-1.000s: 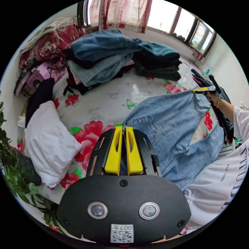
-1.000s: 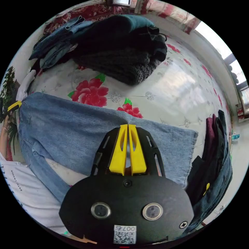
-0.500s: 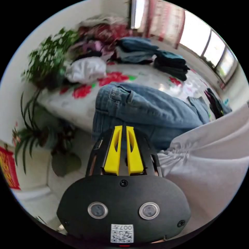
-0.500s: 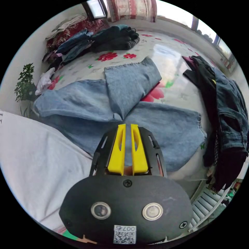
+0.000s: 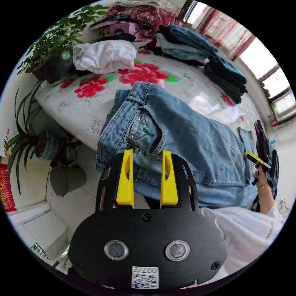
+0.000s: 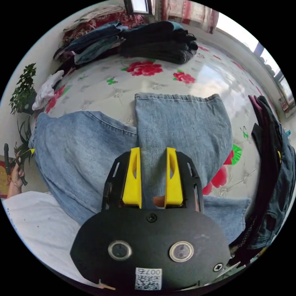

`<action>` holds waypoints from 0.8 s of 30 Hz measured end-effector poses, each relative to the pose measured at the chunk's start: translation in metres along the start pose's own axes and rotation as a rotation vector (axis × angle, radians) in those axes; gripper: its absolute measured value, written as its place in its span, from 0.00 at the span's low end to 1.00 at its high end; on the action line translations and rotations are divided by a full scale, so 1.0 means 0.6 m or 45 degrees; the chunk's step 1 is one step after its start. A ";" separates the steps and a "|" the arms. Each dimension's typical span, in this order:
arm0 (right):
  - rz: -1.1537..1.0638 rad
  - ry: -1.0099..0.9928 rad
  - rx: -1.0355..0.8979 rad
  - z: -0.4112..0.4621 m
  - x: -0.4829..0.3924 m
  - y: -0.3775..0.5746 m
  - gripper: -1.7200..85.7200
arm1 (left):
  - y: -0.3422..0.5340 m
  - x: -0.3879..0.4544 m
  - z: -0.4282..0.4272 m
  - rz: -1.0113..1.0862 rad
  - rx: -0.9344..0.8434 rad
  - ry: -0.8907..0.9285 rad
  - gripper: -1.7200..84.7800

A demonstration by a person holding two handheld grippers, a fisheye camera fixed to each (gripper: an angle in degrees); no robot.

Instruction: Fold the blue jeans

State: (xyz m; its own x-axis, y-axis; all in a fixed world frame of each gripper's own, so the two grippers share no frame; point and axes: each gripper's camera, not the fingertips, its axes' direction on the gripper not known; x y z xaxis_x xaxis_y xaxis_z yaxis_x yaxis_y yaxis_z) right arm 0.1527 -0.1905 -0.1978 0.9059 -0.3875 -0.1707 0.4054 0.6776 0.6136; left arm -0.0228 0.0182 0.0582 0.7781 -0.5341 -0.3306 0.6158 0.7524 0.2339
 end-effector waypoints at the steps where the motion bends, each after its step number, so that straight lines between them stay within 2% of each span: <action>1: -0.002 0.028 0.013 -0.007 0.005 0.006 0.07 | -0.007 0.000 0.001 -0.013 -0.021 -0.003 0.17; 4: 0.142 0.036 0.084 -0.063 0.064 0.033 0.03 | -0.037 0.018 -0.001 0.099 -0.137 -0.092 0.14; 6: 0.290 -0.114 0.378 -0.163 0.138 0.100 0.02 | -0.033 0.024 -0.037 0.193 -0.058 -0.043 0.04; 9: 0.517 -0.336 0.689 -0.282 0.245 0.235 0.02 | -0.004 0.016 -0.130 0.239 0.102 0.067 0.02; 11: 0.651 -0.401 0.797 -0.319 0.299 0.331 0.02 | 0.026 0.007 -0.177 0.280 0.193 0.098 0.02; 13: 0.784 -0.416 0.776 -0.319 0.342 0.420 0.02 | 0.052 -0.009 -0.187 0.303 0.194 0.082 0.02; 18: 1.205 -0.581 0.495 -0.193 0.401 0.617 0.02 | 0.098 -0.096 -0.060 0.093 -0.082 0.162 0.01; 21: 1.256 -0.536 0.533 -0.185 0.399 0.654 0.04 | 0.090 -0.095 -0.041 0.094 -0.118 0.138 0.01; 24: 1.104 -0.341 0.502 -0.218 0.400 0.631 0.07 | 0.074 -0.072 -0.055 0.228 -0.136 0.047 0.01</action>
State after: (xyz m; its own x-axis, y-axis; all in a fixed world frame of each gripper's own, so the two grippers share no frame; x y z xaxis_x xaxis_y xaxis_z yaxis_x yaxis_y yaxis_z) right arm 0.5395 0.0548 -0.1076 0.7927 -0.0172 0.6094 -0.4991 0.5558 0.6648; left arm -0.0333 0.0877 0.0526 0.8676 -0.3753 -0.3261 0.4501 0.8715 0.1945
